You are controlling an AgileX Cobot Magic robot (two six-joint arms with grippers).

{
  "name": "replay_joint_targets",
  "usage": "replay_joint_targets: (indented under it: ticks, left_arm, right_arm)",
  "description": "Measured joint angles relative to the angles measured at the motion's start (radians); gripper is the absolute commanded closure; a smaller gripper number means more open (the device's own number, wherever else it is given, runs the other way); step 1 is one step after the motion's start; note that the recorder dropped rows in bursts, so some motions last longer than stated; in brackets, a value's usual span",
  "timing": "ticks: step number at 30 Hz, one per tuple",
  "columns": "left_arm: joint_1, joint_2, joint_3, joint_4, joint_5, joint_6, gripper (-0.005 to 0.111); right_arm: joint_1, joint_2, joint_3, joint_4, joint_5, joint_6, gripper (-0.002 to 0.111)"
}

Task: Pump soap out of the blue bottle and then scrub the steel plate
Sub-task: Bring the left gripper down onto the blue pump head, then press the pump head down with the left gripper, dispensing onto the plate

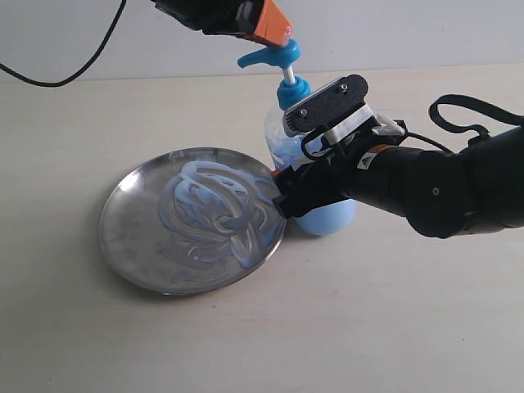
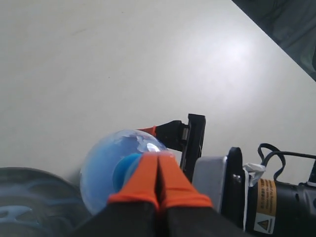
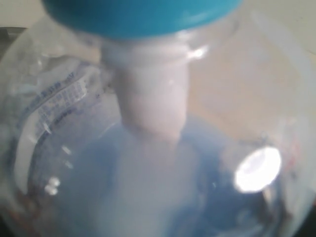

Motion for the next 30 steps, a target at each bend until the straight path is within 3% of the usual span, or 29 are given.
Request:
replay_joint_targets:
  ticks: [30]
  left_arm:
    - [0.002,0.022,-0.017,-0.008,0.034,-0.016,0.107]
  right_arm:
    - [0.0,0.0,0.0,-0.016,0.0,0.012,0.108]
